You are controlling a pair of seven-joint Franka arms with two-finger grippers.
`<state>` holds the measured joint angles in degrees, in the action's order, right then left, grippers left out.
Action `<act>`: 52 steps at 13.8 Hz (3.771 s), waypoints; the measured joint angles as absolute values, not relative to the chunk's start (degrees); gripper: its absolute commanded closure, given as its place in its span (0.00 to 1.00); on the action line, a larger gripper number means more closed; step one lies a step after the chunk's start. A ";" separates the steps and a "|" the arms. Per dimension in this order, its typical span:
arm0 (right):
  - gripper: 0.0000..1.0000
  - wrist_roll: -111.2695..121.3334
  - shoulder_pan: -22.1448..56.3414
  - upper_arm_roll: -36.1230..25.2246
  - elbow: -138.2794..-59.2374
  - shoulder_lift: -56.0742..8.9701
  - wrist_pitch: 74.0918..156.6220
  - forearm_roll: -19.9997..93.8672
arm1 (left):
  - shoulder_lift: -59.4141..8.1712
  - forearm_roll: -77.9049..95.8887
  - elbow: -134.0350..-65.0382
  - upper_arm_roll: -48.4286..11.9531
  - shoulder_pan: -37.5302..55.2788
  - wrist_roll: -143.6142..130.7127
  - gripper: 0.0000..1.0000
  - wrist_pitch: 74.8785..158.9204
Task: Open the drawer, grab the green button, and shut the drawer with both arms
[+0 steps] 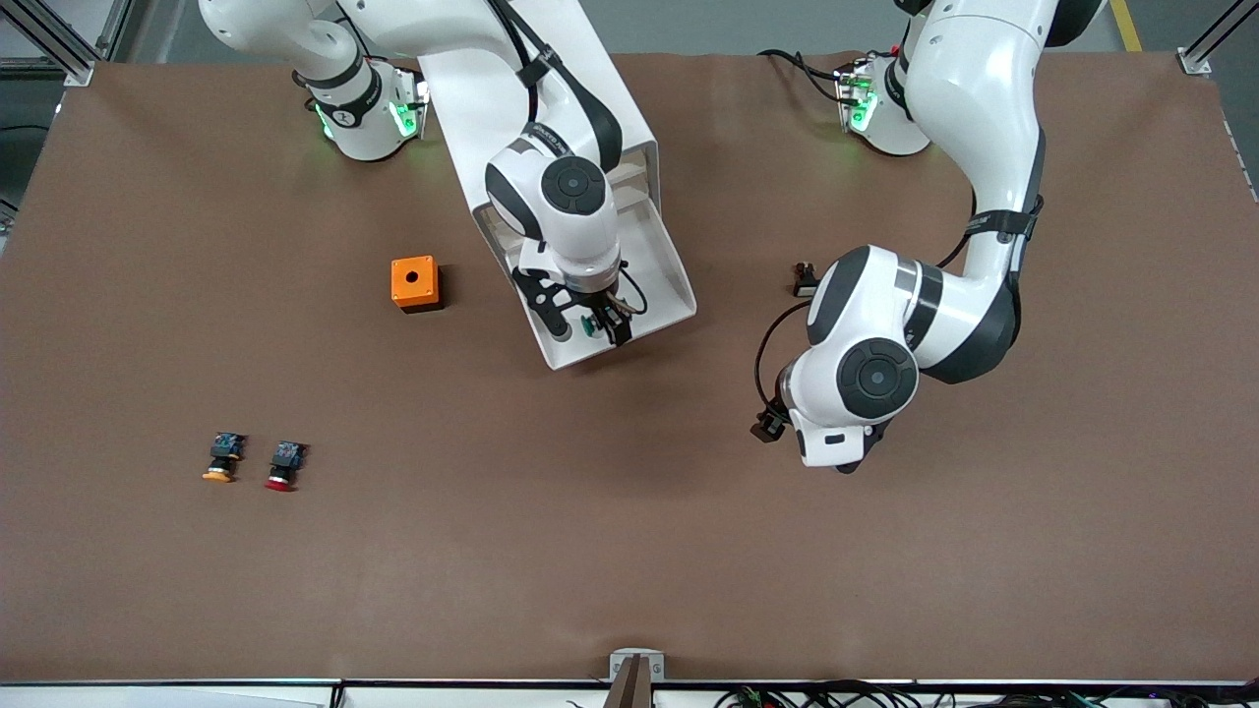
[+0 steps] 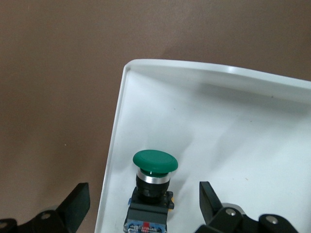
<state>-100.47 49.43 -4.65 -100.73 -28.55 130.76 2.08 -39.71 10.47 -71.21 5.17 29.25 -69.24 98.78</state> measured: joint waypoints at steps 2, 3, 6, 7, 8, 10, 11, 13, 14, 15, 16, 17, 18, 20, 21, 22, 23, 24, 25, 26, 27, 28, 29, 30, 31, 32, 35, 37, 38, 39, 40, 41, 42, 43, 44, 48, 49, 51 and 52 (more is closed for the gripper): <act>0.04 -101.02 49.79 -4.64 -100.56 -28.80 130.74 2.08 | -39.71 10.47 -71.29 4.86 29.35 -63.88 0.01 99.24; 0.07 -101.23 50.07 -4.64 -100.56 -28.96 130.73 2.08 | -39.71 10.47 -71.42 4.62 29.52 -61.47 0.01 99.88; 0.10 -101.80 50.62 -4.64 -100.53 -29.27 130.73 2.08 | -39.71 10.38 -72.36 4.12 30.79 -57.37 0.01 103.22; 0.11 -102.00 50.69 -4.65 -100.50 -29.31 130.73 2.08 | -39.71 10.36 -72.93 3.81 31.28 -57.04 0.01 104.84; 0.11 -102.20 50.74 -4.65 -100.40 -29.41 130.73 2.08 | -39.73 10.36 -73.69 3.28 31.64 -56.85 0.01 106.75; 0.18 -102.97 50.98 -4.65 -99.98 -30.05 130.74 2.08 | -39.90 10.35 -75.31 1.85 32.01 -56.81 0.01 110.24; 0.28 -103.46 51.25 -4.64 -99.55 -30.66 130.74 2.08 | -40.05 10.35 -76.04 1.12 32.05 -56.80 0.01 111.82; 0.57 -104.31 51.70 -4.64 -98.54 -31.79 130.75 2.08 | -40.52 10.35 -77.00 -0.05 32.08 -56.80 0.01 114.19; 0.72 -104.32 51.80 -4.64 -98.12 -32.17 130.75 2.08 | -40.84 10.35 -77.21 -0.53 32.08 -56.80 0.01 114.76; 0.86 -104.33 51.86 -4.64 -97.81 -32.32 130.75 2.08 | -41.16 10.35 -77.34 -0.96 32.09 -56.80 0.01 114.98; 0.96 -104.33 51.90 -4.64 -97.47 -32.32 130.74 2.08 | -41.50 10.35 -77.41 -1.36 32.09 -56.80 0.01 115.08; 0.98 -104.35 51.91 -4.65 -97.05 -32.32 130.70 2.08 | -41.86 10.35 -77.44 -1.72 32.09 -56.80 0.01 115.13; 0.99 -104.35 51.91 -4.65 -96.68 -32.32 130.65 2.08 | -42.27 10.35 -77.47 -2.08 32.10 -56.80 0.01 115.14; 1.00 -104.35 51.91 -4.66 -96.26 -32.32 130.57 2.08 | -43.14 10.36 -77.52 -2.71 32.11 -56.80 0.01 115.24; 1.00 -104.34 51.91 -4.69 -96.06 -32.33 130.20 2.08 | -43.55 10.52 -77.53 -3.04 32.18 -56.80 0.01 115.32; 1.00 -104.00 51.91 -4.81 -95.46 -32.33 128.88 2.07 | -43.98 10.90 -77.55 -3.32 32.38 -56.82 0.01 115.59; 1.00 -102.66 51.89 -5.02 -94.42 -32.31 126.63 2.01 | -44.38 11.60 -77.56 -3.46 32.80 -56.85 0.01 116.25; 1.00 -99.94 51.78 -5.38 -92.91 -32.24 123.56 2.01 | -44.79 12.62 -77.57 -3.50 33.38 -56.88 0.01 117.06; 1.00 -96.66 51.31 -5.85 -91.16 -32.02 120.37 2.01 | -45.17 13.58 -77.58 -3.51 33.99 -56.98 0.01 117.64; 1.00 -92.67 50.11 -6.19 -89.46 -31.59 117.48 2.01 | -45.47 14.34 -77.59 -3.52 34.44 -57.09 0.01 117.94; 1.00 -87.64 48.21 -6.41 -88.07 -30.81 115.01 2.01 | -45.68 15.21 -77.61 -3.57 34.79 -57.10 0.01 117.98; 1.00 -82.23 45.91 -6.52 -87.30 -29.71 112.96 2.01 | -45.91 15.85 -77.62 -3.63 35.26 -57.10 0.01 117.99; 1.00 -77.27 43.51 -6.61 -87.08 -28.48 111.27 2.02 | -46.14 16.19 -77.63 -3.65 35.78 -57.21 0.01 118.00; 1.00 -72.45 40.98 -6.66 -87.08 -27.31 110.05 2.04 | -46.38 16.39 -77.64 -3.66 36.26 -57.59 0.01 118.02; 1.00 -67.36 38.39 -6.71 -87.26 -26.33 109.25 2.06 | -46.62 16.48 -77.66 -3.70 36.81 -58.14 0.01 118.02; 1.00 -62.04 35.82 -6.74 -87.86 -25.47 109.01 2.07 | -46.87 16.51 -77.68 -3.72 37.50 -58.77 0.01 118.03; 1.00 -46.21 27.91 -6.87 -90.49 -24.23 109.74 2.07 | -47.19 16.54 -77.73 -3.76 39.63 -61.33 0.01 118.14; 1.00 -34.64 22.18 -6.91 -93.99 -24.28 115.55 2.08 | -47.19 16.55 -77.74 -3.81 41.09 -63.56 0.01 118.15; 1.00 -28.64 19.15 -6.90 -96.75 -24.49 120.31 2.09 | -47.19 16.55 -77.76 -3.84 42.01 -64.82 0.01 118.13; 1.00 -23.52 16.44 -6.89 -99.36 -25.05 125.00 2.09 | -47.19 16.55 -77.86 -3.89 43.01 -66.02 0.01 118.10; 1.00 -19.09 14.01 -6.87 -101.36 -26.09 129.10 2.10 | -47.19 16.55 -78.12 -3.91 44.11 -67.15 0.01 118.09; 1.00 -15.63 12.06 -6.84 -102.57 -27.66 132.33 2.10 | -47.20 16.56 -78.44 -3.94 45.30 -68.34 0.01 118.09; 1.00 -13.37 10.72 -6.81 -103.09 -29.41 134.82 2.10 | -47.21 16.57 -78.67 -3.96 46.48 -69.59 0.01 118.09; 1.00 -12.20 9.96 -6.73 -103.19 -31.12 136.67 2.10 | -47.21 16.58 -78.81 -3.99 47.62 -70.87 0.01 118.09; 1.00 -11.77 9.69 -6.64 -103.17 -32.61 138.13 2.10 | -47.21 16.58 -78.89 -4.02 48.72 -72.28 0.01 118.09; 1.00 -11.75 9.77 -5.70 -102.90 -35.17 139.63 2.80 | -47.21 16.59 -78.91 -5.03 51.24 -76.67 0.01 118.09; 1.00 -11.75 9.83 -5.58 -102.77 -35.35 139.64 3.32 | -47.21 16.59 -78.91 -5.64 51.30 -77.01 0.01 118.15; 1.00 -11.75 9.99 -5.41 -102.62 -35.45 139.62 4.11 | -47.21 16.59 -78.92 -6.25 51.63 -77.18 0.01 118.91; 1.00 -11.75 10.07 -5.34 -102.62 -35.48 139.59 4.38 | -47.21 16.59 -78.93 -6.34 51.90 -77.19 0.01 119.41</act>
<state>-11.75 10.07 -5.34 -102.62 -35.48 139.59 4.38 -47.21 16.59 -78.93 -6.34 51.90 -77.19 119.41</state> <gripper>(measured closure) 0.586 0.004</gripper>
